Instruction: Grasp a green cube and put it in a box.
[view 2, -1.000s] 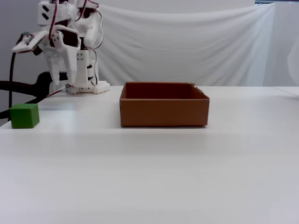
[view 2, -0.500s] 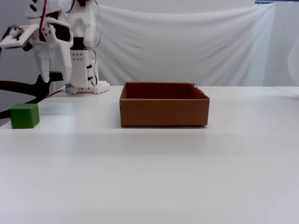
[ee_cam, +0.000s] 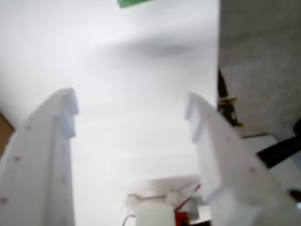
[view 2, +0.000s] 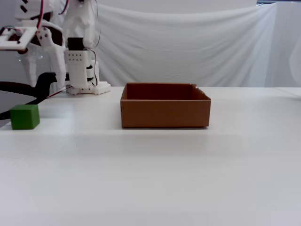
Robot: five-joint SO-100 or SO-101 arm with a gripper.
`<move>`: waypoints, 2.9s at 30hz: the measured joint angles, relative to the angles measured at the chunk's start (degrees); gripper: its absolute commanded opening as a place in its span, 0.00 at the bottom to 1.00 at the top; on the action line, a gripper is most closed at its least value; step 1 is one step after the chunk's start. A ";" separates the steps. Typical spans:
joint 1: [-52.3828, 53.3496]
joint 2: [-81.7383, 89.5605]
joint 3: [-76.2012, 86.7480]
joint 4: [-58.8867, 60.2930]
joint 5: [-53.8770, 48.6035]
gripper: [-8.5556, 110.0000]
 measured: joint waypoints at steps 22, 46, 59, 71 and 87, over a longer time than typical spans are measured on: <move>0.88 -15.82 -7.91 -8.44 -11.07 0.31; 3.25 -22.15 -13.80 -8.53 -14.41 0.31; 1.49 -29.71 -18.63 -10.63 -14.41 0.31; -0.09 -31.55 -19.16 -11.34 -14.41 0.25; -1.32 -31.55 -19.16 -10.72 -14.41 0.21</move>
